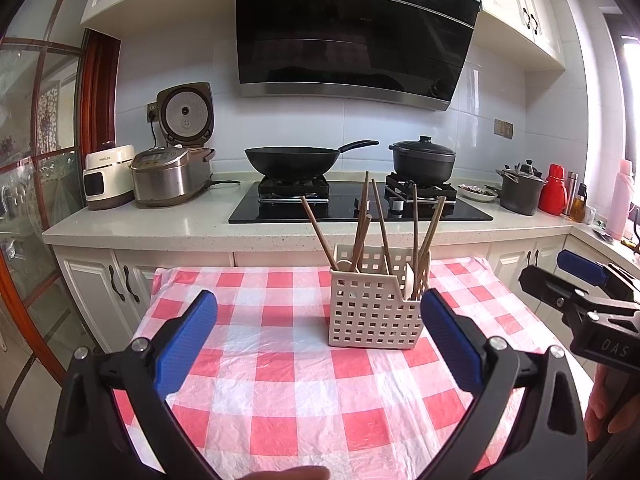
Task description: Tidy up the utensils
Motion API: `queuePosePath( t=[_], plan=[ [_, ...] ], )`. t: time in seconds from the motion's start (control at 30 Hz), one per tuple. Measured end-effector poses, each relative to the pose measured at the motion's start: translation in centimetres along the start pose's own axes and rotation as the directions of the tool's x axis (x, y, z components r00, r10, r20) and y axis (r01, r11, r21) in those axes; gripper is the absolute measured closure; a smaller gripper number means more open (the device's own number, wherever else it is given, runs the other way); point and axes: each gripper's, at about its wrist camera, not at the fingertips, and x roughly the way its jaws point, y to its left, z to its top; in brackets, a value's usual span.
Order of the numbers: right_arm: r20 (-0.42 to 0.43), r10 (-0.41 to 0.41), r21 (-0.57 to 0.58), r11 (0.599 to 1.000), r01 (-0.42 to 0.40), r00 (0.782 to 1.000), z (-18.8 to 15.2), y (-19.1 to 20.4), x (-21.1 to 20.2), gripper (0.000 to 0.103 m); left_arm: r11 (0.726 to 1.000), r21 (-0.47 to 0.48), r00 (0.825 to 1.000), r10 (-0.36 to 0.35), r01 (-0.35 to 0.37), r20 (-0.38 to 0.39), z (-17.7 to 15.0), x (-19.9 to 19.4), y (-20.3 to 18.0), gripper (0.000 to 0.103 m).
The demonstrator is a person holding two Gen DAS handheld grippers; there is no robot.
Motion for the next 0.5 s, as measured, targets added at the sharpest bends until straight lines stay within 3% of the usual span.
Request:
queuePosePath(
  t=[0.5],
  plan=[
    [0.002,0.005,0.000,1.000,-0.005,1.000,0.00,0.25,-0.12,0.018,1.000,0.002,1.000,0.000,0.000,-0.004,-0.18,-0.07,-0.07,0.005]
  ],
)
